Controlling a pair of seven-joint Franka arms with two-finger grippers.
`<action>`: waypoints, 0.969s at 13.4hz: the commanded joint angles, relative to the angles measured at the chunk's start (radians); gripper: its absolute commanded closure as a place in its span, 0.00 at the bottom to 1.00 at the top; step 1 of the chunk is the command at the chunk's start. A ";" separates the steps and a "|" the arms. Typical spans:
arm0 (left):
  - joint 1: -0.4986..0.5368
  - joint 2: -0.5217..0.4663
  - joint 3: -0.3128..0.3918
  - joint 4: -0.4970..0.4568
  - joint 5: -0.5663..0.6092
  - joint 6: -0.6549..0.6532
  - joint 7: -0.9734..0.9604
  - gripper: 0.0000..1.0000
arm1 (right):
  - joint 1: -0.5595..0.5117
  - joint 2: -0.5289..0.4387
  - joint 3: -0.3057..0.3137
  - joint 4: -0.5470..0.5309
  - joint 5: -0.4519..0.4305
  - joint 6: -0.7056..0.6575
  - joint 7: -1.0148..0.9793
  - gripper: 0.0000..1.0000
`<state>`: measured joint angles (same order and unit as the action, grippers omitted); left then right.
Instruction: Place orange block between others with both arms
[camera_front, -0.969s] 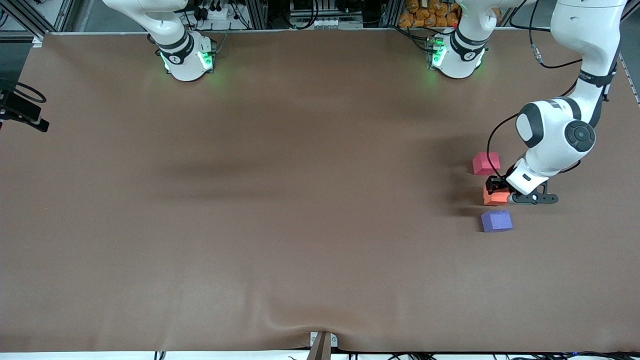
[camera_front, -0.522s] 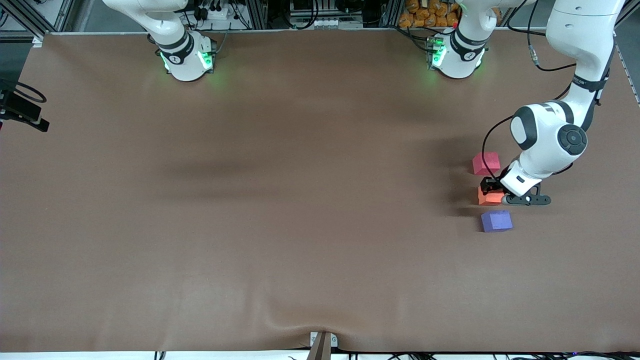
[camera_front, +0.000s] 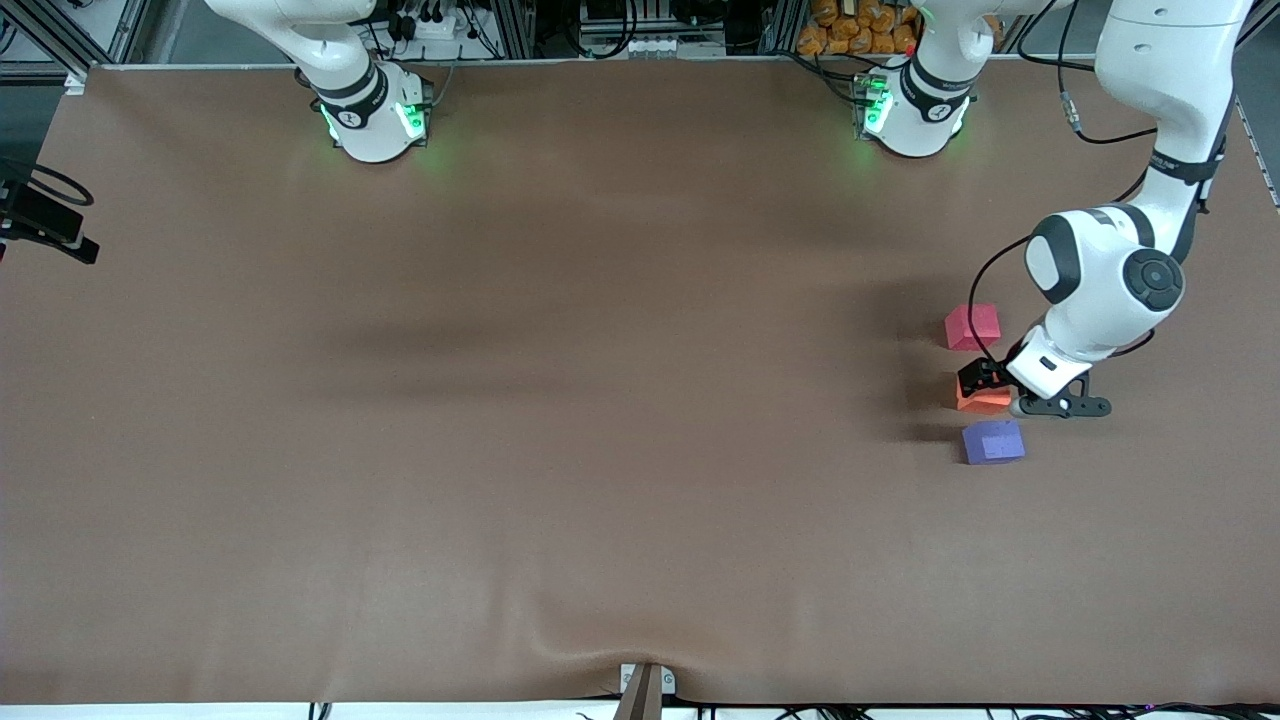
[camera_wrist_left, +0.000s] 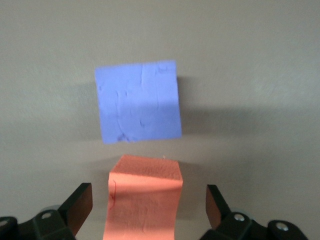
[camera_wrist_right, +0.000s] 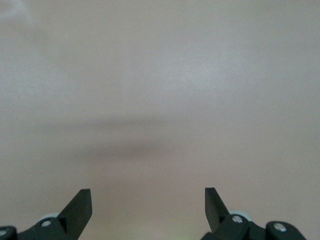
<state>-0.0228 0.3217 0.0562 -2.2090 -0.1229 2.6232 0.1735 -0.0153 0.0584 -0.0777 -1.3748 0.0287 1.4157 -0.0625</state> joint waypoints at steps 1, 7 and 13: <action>0.000 -0.047 -0.004 0.116 -0.020 -0.177 0.009 0.00 | -0.009 -0.022 0.007 -0.020 -0.018 0.006 0.012 0.00; -0.003 -0.047 -0.002 0.368 -0.003 -0.466 0.006 0.00 | -0.009 -0.020 0.007 -0.015 -0.030 0.022 0.016 0.00; -0.008 -0.049 -0.002 0.555 0.035 -0.661 0.000 0.00 | -0.009 -0.018 0.009 -0.013 -0.019 0.025 0.086 0.00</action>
<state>-0.0290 0.2691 0.0542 -1.7370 -0.1130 2.0509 0.1734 -0.0154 0.0584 -0.0781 -1.3749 0.0108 1.4378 0.0016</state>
